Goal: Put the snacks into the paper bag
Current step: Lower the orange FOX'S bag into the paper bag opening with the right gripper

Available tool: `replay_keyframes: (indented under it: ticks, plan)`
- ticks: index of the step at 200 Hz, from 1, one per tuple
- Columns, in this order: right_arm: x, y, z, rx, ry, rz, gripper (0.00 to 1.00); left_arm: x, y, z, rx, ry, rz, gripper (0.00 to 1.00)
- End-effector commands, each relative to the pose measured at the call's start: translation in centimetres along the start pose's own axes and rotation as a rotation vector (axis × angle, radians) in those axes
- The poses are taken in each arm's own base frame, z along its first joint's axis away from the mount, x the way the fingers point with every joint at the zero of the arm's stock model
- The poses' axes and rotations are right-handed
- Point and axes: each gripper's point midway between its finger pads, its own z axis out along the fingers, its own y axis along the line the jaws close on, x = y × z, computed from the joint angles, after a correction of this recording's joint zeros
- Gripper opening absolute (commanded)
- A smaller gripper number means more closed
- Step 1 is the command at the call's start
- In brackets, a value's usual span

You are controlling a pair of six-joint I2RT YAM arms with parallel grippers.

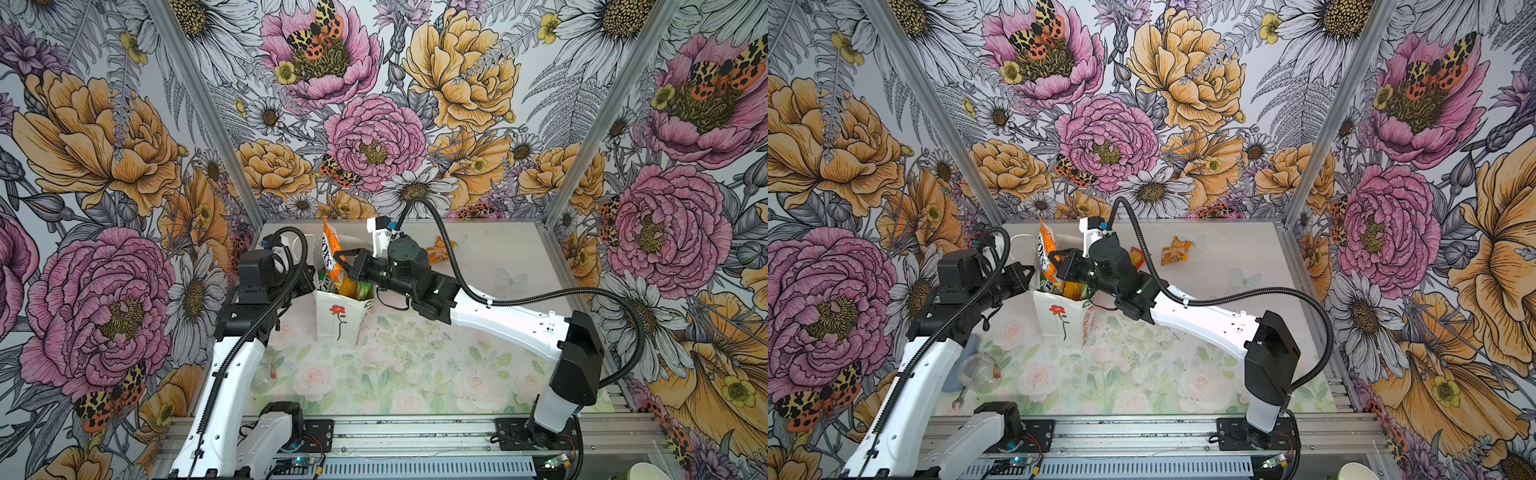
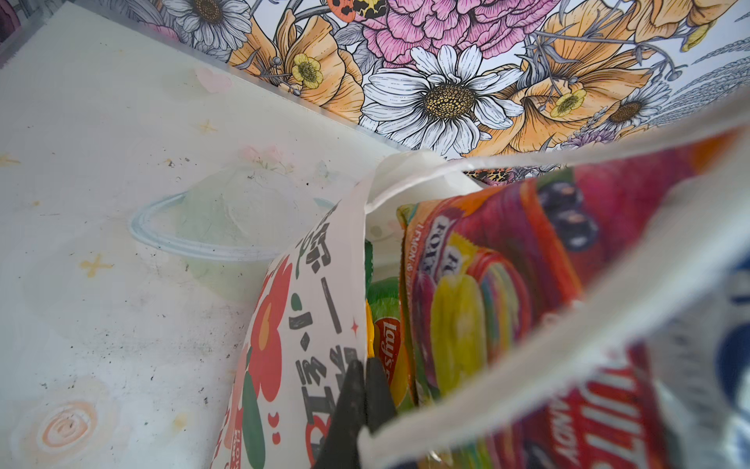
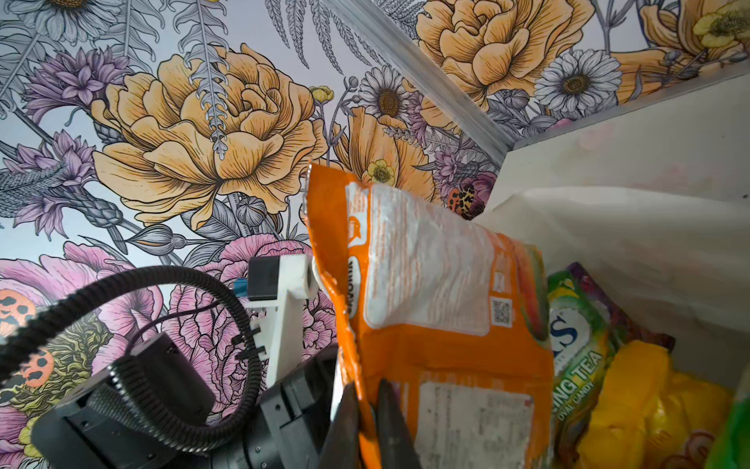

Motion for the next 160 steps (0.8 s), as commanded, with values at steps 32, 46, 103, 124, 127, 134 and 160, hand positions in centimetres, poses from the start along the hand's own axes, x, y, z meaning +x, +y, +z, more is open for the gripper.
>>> replay_keyframes:
  ticks: [32, 46, 103, 124, 127, 134, 160]
  plan:
    - [1.1, -1.6, 2.0, 0.021, 0.011, 0.050, 0.00, -2.1, -1.8, -0.8, 0.072, -0.084, 0.024, 0.04]
    - [1.8, -2.4, 2.5, 0.045, 0.033, 0.060, 0.00, -2.1, -1.8, -0.8, 0.073, -0.085, 0.026, 0.03]
    - [3.2, -4.2, 3.5, 0.096, 0.076, 0.073, 0.00, -2.0, -1.8, -0.8, 0.074, -0.084, 0.026, 0.03]
    - [3.3, -5.0, 3.5, 0.140, 0.086, 0.058, 0.00, -2.1, -1.9, -0.9, 0.078, -0.084, 0.027, 0.03]
    - [3.3, -5.1, 3.6, 0.144, 0.089, 0.051, 0.00, -2.1, -1.9, -0.9, 0.079, -0.084, 0.027, 0.03]
    - [3.4, -5.2, 3.7, 0.157, 0.102, 0.039, 0.00, -2.1, -2.0, -0.9, 0.082, -0.085, 0.028, 0.03]
    - [3.7, -6.3, 3.7, 0.222, 0.142, 0.003, 0.00, -2.0, -2.2, -0.9, 0.093, -0.080, 0.030, 0.03]
